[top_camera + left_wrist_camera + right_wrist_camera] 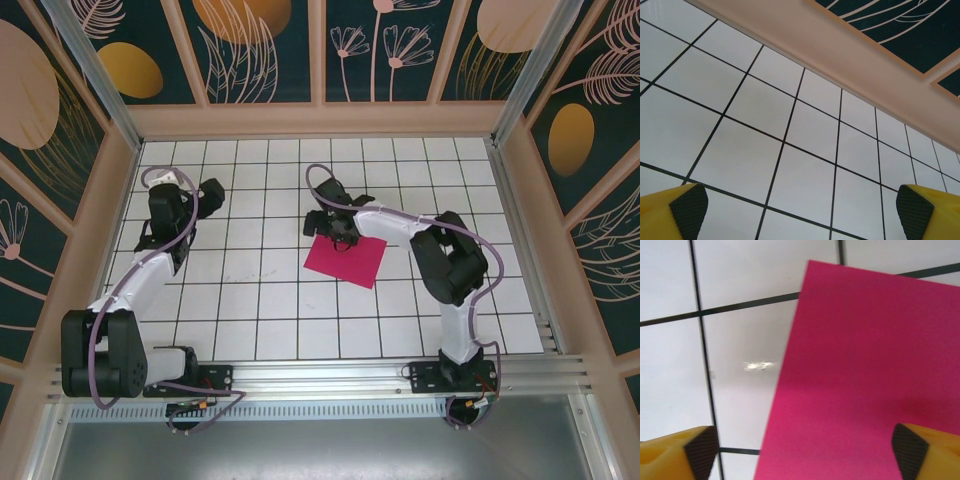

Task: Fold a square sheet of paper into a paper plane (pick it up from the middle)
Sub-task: Move the square sheet of paper to the center of the table.

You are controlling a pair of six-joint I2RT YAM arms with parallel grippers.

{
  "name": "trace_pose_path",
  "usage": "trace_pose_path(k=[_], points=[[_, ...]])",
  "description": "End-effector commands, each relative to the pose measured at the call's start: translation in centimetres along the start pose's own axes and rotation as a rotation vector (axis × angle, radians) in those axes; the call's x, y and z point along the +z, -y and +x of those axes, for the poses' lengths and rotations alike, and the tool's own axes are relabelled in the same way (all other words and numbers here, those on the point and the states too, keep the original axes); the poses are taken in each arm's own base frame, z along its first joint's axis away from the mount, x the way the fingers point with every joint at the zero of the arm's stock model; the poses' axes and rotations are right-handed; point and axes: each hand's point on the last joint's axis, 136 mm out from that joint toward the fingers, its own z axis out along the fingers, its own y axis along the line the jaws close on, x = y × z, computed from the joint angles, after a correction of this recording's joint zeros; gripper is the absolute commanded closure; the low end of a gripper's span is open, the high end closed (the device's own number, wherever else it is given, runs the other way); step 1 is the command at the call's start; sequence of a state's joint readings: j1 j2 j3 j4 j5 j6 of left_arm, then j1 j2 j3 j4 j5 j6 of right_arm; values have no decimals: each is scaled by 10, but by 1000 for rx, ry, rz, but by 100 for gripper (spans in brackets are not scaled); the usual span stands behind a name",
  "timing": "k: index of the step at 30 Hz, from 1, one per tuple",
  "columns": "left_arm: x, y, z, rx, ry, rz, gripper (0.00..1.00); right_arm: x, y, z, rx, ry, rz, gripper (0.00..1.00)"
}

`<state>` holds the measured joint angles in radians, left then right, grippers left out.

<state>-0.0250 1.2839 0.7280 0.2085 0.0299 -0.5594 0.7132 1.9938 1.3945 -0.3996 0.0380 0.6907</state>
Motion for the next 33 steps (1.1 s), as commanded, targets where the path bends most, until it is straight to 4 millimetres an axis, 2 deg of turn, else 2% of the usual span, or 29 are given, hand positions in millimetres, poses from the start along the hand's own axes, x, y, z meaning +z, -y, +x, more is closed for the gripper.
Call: trace_pose_path(k=[1,5,10,13,16,19,21,22,25,26,29,31,33], points=[[0,-3,8,-51,-70,-26,1,14,-24,16,-24,-74,-36,12],[-2,-4,4,-13,-72,-41,2,23,-39,23,-37,-102,-69,18],[-1,-10,6,12,-73,-72,1,28,-36,44,-62,-168,-67,20],[1,-12,7,20,-77,-85,2,25,-25,68,-112,-230,-38,20],[2,-14,7,27,-81,-93,2,12,-2,99,-187,-304,3,20],[3,-14,9,24,-87,-93,2,-4,24,109,-239,-318,79,20],[3,-14,10,22,-90,-91,2,-15,20,100,-245,-288,77,19],[3,-14,9,20,-90,-92,2,-21,12,91,-229,-261,61,18],[1,-15,9,26,-88,-98,2,-43,-18,61,-169,-163,-16,6],[0,-15,8,28,-84,-100,2,-51,-21,50,-144,-115,-17,1],[-2,-15,6,30,-75,-103,1,-75,-10,25,-85,35,35,1],[-1,-15,6,31,-76,-104,1,-85,3,19,-77,92,63,1],[0,-16,7,33,-79,-105,2,-86,16,20,-90,89,97,1]])
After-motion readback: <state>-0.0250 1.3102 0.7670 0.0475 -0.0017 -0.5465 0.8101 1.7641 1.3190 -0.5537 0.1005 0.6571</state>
